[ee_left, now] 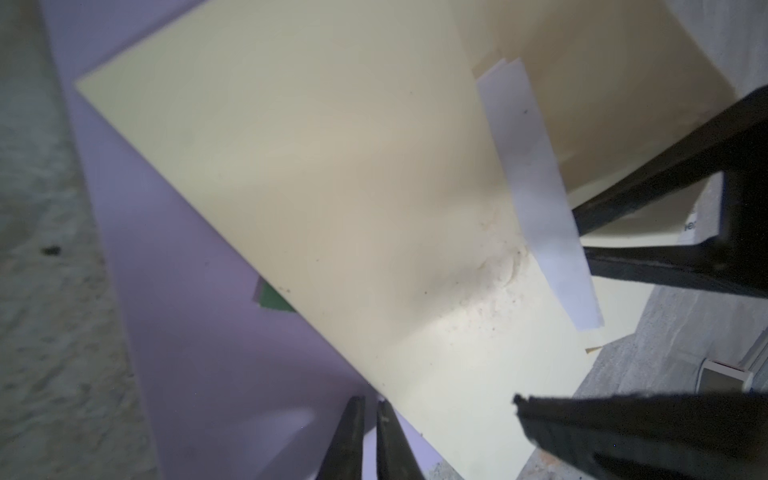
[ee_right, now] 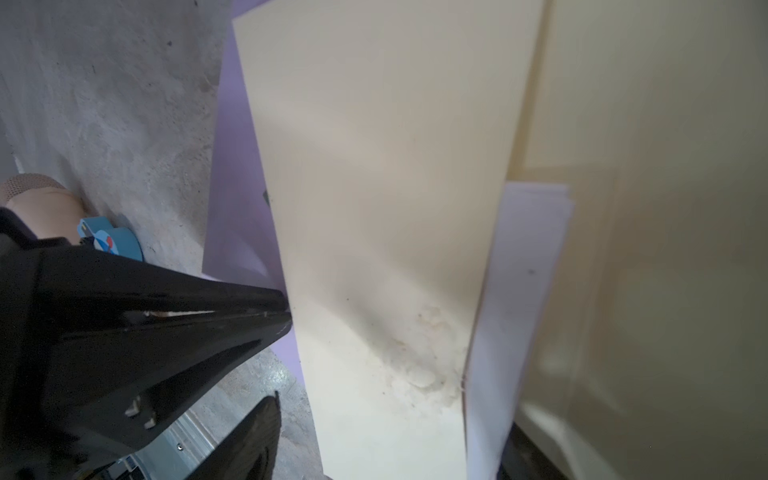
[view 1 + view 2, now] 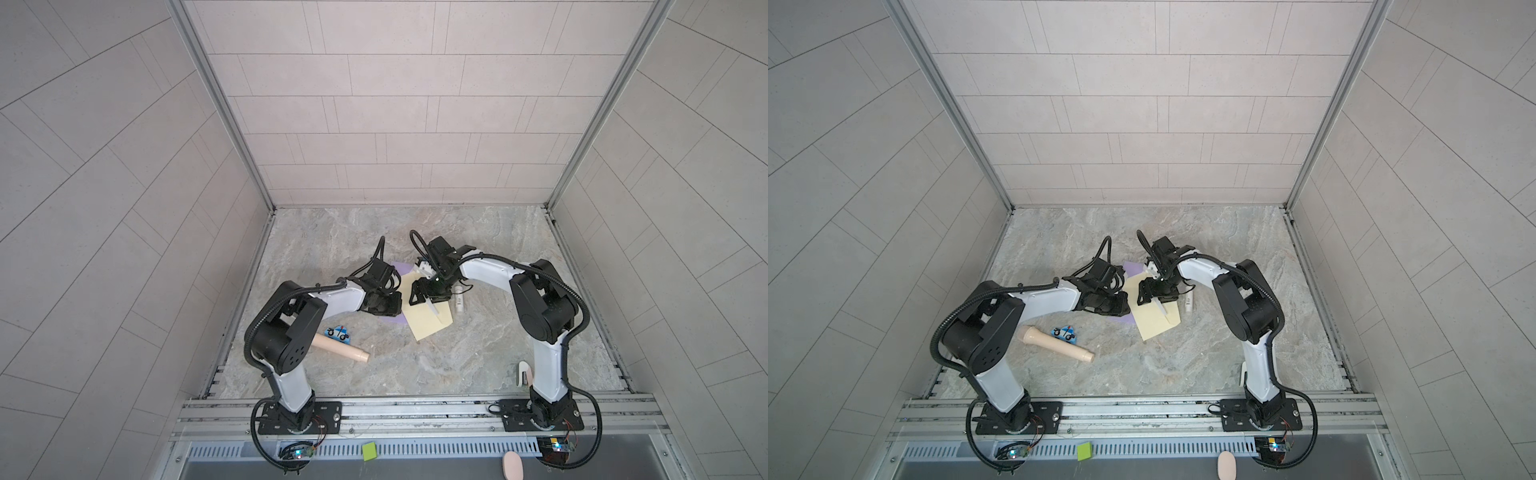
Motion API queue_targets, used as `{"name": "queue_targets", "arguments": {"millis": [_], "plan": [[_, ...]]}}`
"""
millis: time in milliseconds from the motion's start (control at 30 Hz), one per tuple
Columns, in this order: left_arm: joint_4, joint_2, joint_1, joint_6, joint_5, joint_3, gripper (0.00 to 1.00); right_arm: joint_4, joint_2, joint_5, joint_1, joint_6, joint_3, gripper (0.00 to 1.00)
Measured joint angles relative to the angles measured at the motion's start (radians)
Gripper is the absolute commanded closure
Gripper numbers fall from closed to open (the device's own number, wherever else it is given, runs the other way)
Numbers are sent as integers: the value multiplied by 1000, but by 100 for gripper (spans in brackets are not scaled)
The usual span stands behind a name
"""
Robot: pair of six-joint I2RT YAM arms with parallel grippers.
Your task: Place the letter into the envelope and seal it
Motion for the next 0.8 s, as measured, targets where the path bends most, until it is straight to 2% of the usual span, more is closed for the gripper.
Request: {"name": "queue_targets", "arguments": {"millis": [167,233,567,800], "plan": [[5,6,0,0,2,5,85,-8,12,-52,0,-7,10,25],[5,6,0,-2,1,5,89,-25,12,-43,2,-8,21,25],[34,30,-5,-3,-11,20,91,-135,12,181,34,4,113,24],[50,37,-5,-3,-10,23,92,-149,16,207,31,6,114,24]]}}
